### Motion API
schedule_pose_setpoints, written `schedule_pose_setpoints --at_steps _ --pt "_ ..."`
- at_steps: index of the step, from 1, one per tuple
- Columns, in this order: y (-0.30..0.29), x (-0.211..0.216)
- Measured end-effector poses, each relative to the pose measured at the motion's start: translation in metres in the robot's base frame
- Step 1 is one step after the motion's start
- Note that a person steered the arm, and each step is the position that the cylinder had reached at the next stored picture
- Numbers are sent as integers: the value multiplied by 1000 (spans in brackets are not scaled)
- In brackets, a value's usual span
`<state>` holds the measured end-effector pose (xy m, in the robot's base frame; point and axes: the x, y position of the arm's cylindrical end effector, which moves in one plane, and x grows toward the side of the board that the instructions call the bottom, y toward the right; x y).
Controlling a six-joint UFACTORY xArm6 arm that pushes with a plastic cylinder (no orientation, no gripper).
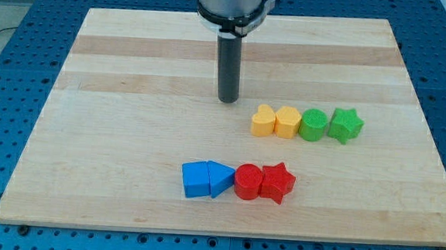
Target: Push the blue blocks upwards of the board
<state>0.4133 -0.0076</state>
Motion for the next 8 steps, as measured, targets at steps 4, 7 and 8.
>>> schedule_pose_setpoints --at_steps 4,7,8 --pt "-86 48" --pt "-121 152" --pt "-100 165"
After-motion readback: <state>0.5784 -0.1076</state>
